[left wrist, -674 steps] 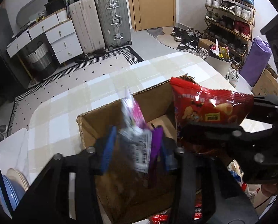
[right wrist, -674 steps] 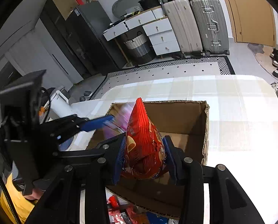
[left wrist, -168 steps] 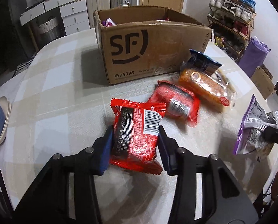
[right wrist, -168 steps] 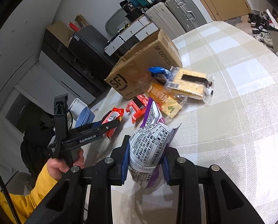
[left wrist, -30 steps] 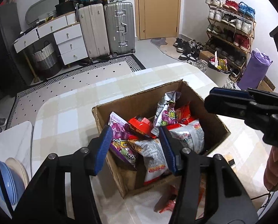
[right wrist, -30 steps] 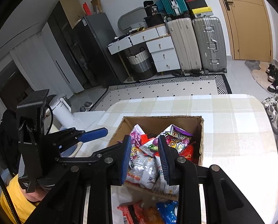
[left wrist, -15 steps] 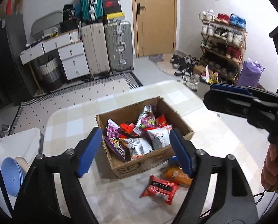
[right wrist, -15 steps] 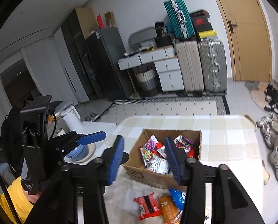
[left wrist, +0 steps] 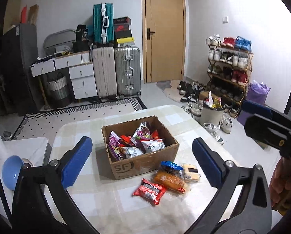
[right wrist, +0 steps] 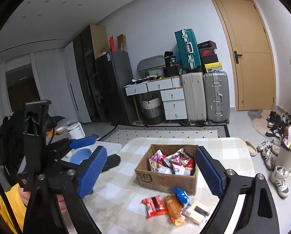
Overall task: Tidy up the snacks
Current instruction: 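Withdraw both grippers from the box toward the remaining snacks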
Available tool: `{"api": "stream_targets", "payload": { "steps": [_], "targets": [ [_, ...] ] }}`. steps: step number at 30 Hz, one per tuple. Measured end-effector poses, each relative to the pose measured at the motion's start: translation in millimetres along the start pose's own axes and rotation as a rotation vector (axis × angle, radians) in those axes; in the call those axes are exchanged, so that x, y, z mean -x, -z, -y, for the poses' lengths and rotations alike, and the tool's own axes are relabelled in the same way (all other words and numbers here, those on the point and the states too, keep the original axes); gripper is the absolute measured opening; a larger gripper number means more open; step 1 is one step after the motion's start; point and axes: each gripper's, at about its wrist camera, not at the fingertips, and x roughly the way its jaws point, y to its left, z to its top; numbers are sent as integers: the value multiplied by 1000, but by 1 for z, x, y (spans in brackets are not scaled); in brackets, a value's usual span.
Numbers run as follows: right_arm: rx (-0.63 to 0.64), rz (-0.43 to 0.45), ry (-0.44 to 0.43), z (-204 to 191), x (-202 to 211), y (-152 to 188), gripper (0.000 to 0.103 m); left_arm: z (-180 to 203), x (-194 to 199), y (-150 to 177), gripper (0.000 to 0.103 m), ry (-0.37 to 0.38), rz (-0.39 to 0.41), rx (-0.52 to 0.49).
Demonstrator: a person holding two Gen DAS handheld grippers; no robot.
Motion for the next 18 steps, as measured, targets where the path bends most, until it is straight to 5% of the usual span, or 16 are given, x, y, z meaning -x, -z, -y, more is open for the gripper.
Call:
{"api": "stream_targets", "payload": {
  "steps": [10,18],
  "targets": [
    [-20,34,58,8,32,59,99,4,53,63,102,-56,83,45],
    [-96,-53,103,30,21,133,99,-19,14,141,102,-9,-44,183]
  ]
}}
